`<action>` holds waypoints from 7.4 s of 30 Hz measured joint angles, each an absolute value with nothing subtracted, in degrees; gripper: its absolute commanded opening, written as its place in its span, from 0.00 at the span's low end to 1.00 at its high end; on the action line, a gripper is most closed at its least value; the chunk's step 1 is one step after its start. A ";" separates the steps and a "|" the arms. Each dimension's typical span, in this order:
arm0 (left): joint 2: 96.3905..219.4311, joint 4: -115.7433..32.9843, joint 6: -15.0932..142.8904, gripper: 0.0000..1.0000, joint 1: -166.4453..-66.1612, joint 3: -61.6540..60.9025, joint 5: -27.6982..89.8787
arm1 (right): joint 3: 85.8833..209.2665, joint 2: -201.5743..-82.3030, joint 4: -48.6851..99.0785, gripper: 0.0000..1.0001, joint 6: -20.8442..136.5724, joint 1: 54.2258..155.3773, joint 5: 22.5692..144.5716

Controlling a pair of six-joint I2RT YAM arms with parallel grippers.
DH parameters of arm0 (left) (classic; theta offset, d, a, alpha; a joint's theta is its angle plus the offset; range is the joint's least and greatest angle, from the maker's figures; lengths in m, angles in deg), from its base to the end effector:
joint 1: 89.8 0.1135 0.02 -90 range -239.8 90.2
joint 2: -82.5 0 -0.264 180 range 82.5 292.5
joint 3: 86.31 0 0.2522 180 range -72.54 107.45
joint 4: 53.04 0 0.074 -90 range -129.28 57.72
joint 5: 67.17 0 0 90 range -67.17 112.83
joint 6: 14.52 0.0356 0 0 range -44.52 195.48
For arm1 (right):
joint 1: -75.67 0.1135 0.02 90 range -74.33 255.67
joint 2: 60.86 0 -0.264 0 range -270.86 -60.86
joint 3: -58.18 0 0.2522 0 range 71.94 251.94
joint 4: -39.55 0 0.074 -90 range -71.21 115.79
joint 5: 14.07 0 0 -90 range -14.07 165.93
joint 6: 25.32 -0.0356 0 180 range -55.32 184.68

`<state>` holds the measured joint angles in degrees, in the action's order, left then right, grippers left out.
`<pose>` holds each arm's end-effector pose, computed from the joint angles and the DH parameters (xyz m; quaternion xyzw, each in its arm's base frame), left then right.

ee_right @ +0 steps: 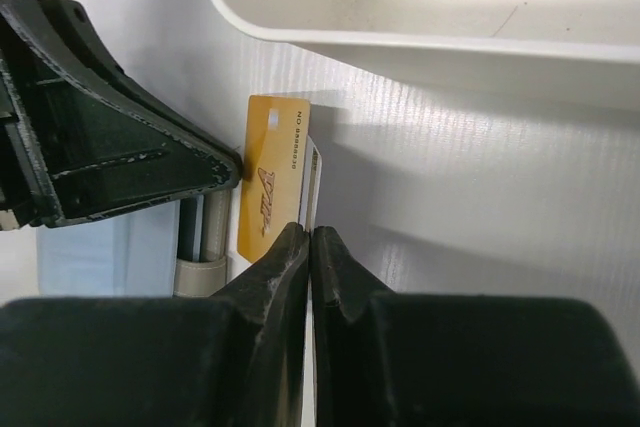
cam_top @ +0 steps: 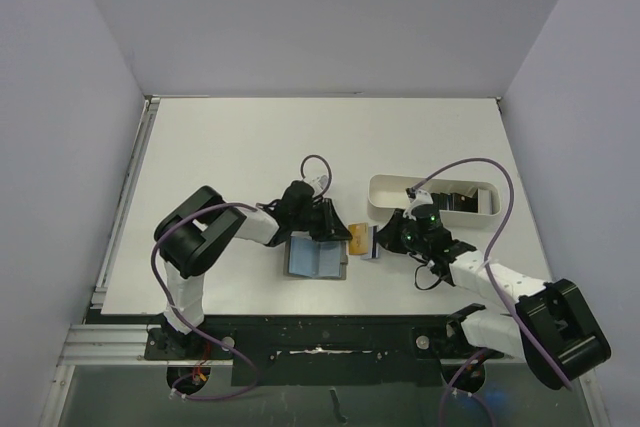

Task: Put the credit cards into the card holder
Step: Adjust the credit card at the center of the board, then pick up the credit card from the center of the board, then insert the credit card into the card holder.

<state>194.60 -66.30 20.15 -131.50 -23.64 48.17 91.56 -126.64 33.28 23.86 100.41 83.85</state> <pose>0.2654 -0.2569 0.1039 -0.0046 0.8756 -0.4604 0.1460 0.1886 0.0923 0.1509 0.0961 0.8945 0.2863 0.3296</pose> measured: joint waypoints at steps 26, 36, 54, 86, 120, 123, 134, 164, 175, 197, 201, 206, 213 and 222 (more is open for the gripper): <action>193.53 -64.49 19.91 0.55 -134.32 -22.04 47.82 | 90.66 -118.37 26.87 0.00 27.45 100.41 84.55; 193.05 -64.73 20.15 0.56 -134.40 -22.04 47.93 | 90.66 -117.35 26.39 0.00 27.66 100.41 84.60; 192.19 -65.69 20.58 0.62 -134.38 -23.09 47.69 | 88.39 -114.75 30.20 0.00 25.13 100.41 88.36; 190.18 -67.66 20.15 0.68 -134.14 -25.91 47.04 | 85.39 -113.52 35.75 0.00 19.99 100.89 90.52; 188.15 -64.05 20.34 0.55 -132.65 -27.03 46.69 | 85.15 -122.64 42.76 0.00 14.72 101.26 93.80; 188.15 -63.70 20.39 0.62 -132.39 -27.05 46.88 | 85.15 -123.18 42.94 0.00 14.72 101.26 93.84; 187.73 -63.77 20.21 0.63 -132.06 -27.25 47.34 | 85.24 -123.16 44.29 0.00 16.01 101.26 95.98; 183.69 -55.88 22.20 0.50 -131.26 -27.66 44.06 | 87.08 -127.40 49.32 0.00 15.51 103.64 96.62; 181.94 -52.40 23.45 0.25 -131.06 -27.66 42.51 | 89.44 -130.68 49.28 0.00 15.56 105.41 96.29; 176.98 -41.32 23.47 0.00 -128.28 -25.10 39.49 | 93.92 -123.18 36.80 0.00 16.21 105.72 91.20; 174.88 -36.42 23.88 0.00 -127.65 -22.55 38.27 | 95.43 -121.50 34.35 0.00 16.12 105.87 90.45; 168.72 -30.94 24.87 0.00 -125.83 -21.98 38.25 | 96.91 -121.26 33.04 0.00 15.75 106.98 90.32; 160.52 -20.45 28.39 0.00 -122.62 -22.79 39.34 | 100.50 -127.12 33.43 0.00 14.33 112.75 90.08; 154.14 -16.12 29.66 0.00 -121.44 -31.95 45.20 | 101.76 -136.21 35.31 0.00 12.52 116.03 89.19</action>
